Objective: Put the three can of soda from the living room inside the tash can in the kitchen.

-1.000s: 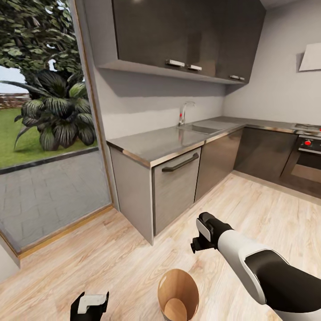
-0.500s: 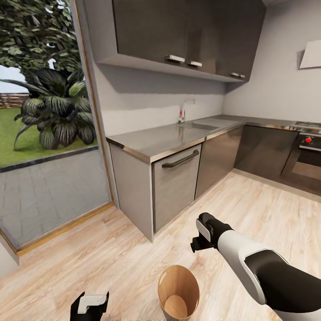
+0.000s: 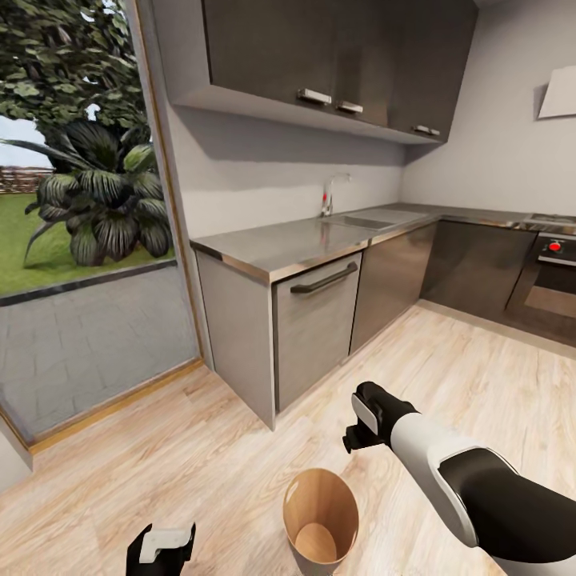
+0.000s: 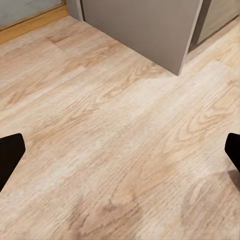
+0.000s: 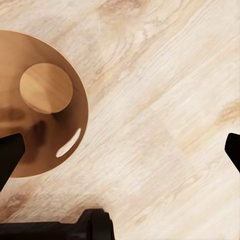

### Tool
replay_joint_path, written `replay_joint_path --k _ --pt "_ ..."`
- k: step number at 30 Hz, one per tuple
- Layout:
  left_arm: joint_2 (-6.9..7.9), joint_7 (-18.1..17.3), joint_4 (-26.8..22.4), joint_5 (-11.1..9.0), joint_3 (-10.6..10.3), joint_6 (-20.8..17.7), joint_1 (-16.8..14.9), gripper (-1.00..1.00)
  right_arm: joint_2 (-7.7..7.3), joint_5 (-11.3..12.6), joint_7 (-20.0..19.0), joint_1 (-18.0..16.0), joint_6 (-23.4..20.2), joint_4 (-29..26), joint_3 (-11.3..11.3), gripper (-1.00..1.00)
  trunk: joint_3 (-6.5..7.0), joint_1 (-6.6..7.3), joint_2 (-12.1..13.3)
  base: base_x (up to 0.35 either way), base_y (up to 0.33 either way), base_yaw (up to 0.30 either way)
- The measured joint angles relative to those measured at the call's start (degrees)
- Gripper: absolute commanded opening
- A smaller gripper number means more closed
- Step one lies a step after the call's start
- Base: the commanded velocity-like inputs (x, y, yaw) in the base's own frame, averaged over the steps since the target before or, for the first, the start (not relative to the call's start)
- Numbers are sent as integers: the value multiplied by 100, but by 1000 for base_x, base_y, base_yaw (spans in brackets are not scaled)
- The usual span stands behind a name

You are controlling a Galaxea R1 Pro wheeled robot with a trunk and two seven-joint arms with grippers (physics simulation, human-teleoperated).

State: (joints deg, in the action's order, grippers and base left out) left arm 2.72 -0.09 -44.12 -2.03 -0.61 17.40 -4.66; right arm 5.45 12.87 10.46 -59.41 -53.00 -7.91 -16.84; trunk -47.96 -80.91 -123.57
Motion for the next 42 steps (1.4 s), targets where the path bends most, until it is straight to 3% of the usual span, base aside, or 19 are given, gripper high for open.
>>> replay_joint_path --k 42 --pt "0 0 77 7 -9 -5 0 100 18 3 0 0 130 17 -81 100 -754 -923 -1684 0 0 0"
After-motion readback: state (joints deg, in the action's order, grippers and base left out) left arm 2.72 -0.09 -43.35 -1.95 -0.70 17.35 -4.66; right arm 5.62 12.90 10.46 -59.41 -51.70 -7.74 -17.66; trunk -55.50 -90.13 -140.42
